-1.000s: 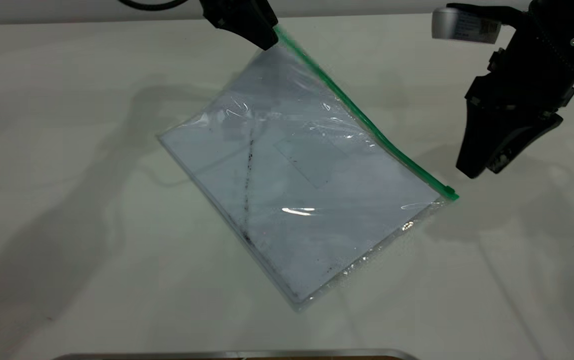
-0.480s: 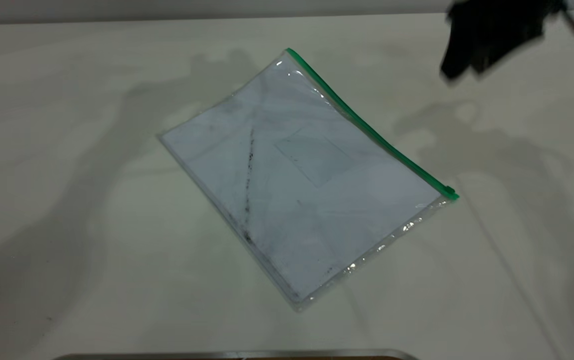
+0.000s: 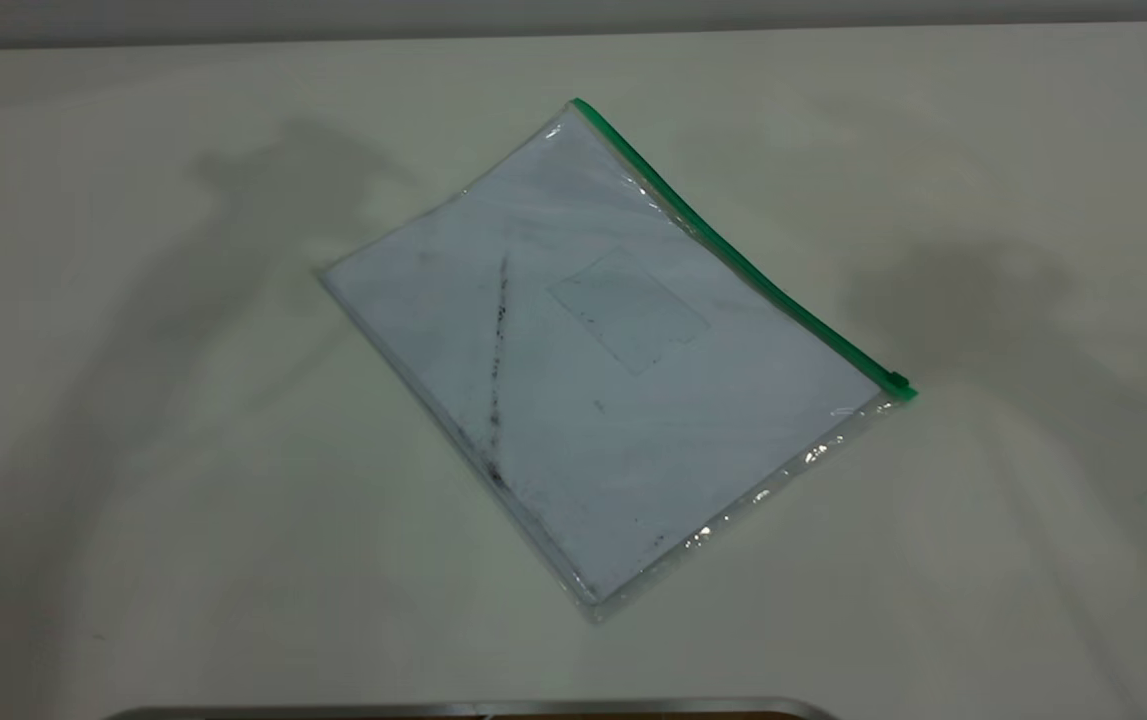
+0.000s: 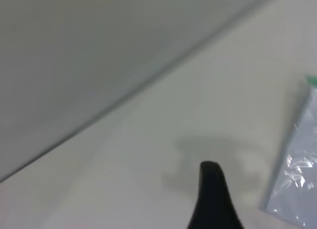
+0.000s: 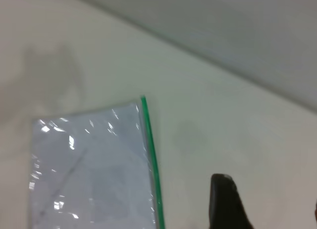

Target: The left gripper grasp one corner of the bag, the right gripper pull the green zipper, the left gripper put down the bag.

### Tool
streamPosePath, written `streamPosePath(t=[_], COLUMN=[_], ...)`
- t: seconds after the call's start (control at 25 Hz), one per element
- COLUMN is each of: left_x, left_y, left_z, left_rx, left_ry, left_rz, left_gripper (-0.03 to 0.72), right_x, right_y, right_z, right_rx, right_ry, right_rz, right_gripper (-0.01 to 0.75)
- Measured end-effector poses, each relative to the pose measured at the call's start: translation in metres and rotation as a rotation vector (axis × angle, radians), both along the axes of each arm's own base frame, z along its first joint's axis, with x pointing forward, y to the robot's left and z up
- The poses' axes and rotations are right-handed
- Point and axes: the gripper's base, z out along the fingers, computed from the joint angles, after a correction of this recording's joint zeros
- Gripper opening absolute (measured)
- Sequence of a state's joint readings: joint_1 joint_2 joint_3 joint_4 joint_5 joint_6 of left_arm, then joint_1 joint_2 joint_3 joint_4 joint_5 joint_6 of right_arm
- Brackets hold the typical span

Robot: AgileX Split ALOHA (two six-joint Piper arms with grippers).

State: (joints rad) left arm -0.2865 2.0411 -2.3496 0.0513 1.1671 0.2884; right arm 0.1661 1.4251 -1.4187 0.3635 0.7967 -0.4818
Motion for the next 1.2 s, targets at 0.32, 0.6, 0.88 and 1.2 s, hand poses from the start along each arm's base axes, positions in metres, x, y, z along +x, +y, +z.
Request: streamPosePath(t=[0.32,0.6,0.88,1.2], left_x=[-0.048,-0.098,-0.165,-0.223], left_y=[0.025,0.04,0.054,0.069], left_z=[0.07,0.11,0.099,0.044], left_rx=[-0.039,-0.164,-0.218,-0.168], left_ry=[-0.18,-0.253,-0.146,0.017], left_rz=[0.163,0.253,0.256,0.273], left_gripper=[0.59,0.59,0.59,0.59], right_x=[-0.111,-0.194,-0.269,-0.32], right_y=[-0.021,-0.037,-0.05,-0.058], right_z=[0.059,0.024,-0.024,-0.067], right_rx=[0.047,0.011,-0.006,0.022], right_ry=[-0.12,-0.07,-0.064,-0.174], right_rz=[-0.049,-0.065,-0.053,-0.056], right_gripper=[0.466,0.466,0.466,0.466])
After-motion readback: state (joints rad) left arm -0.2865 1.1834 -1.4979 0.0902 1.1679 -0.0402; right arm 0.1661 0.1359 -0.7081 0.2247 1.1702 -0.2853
